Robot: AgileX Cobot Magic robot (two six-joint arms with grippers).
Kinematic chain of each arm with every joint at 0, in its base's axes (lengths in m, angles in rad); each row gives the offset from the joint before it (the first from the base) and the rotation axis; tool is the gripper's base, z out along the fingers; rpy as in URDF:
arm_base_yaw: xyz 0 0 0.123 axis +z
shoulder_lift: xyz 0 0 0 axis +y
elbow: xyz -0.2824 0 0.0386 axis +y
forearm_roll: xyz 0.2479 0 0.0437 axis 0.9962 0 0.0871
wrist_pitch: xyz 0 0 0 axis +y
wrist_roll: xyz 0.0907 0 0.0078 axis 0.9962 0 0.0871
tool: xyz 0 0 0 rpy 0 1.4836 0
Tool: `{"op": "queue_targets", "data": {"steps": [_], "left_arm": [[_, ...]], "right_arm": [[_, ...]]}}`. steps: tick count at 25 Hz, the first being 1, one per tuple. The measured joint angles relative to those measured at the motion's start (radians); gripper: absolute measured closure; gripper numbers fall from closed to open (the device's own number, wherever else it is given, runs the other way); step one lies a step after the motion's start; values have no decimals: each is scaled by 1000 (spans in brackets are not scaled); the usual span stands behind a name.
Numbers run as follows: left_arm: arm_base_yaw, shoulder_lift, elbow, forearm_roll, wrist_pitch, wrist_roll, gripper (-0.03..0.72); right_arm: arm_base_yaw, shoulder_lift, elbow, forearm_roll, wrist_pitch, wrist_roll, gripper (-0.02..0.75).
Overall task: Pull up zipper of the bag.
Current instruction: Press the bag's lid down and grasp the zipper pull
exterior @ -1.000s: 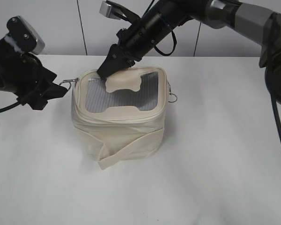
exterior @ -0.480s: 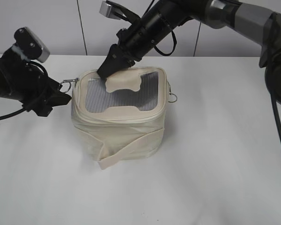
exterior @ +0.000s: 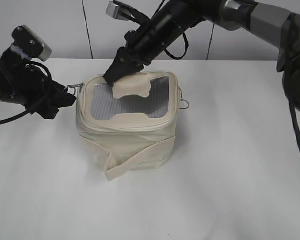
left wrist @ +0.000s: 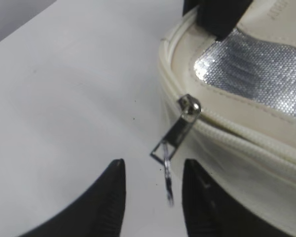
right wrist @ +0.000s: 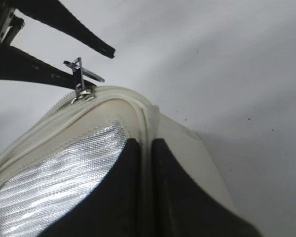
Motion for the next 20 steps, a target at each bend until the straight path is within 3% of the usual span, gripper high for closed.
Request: {"op": "queue_targets", "data": {"steps": [4,6,15,20], "left_arm": [[0,0,0,0,0,0,646],[0,0,0,6,-1,0,691],[0,-86,1,118,-31,-85,697],[-1,-138,24,286,-2,-258,697]], "right_arm": [[0,0,0,0,0,0,686],[0,0,0,-1,0,2,686],[0,0,0,-8,0,54,687],[0,0,0,-8,0,82,687]]}}
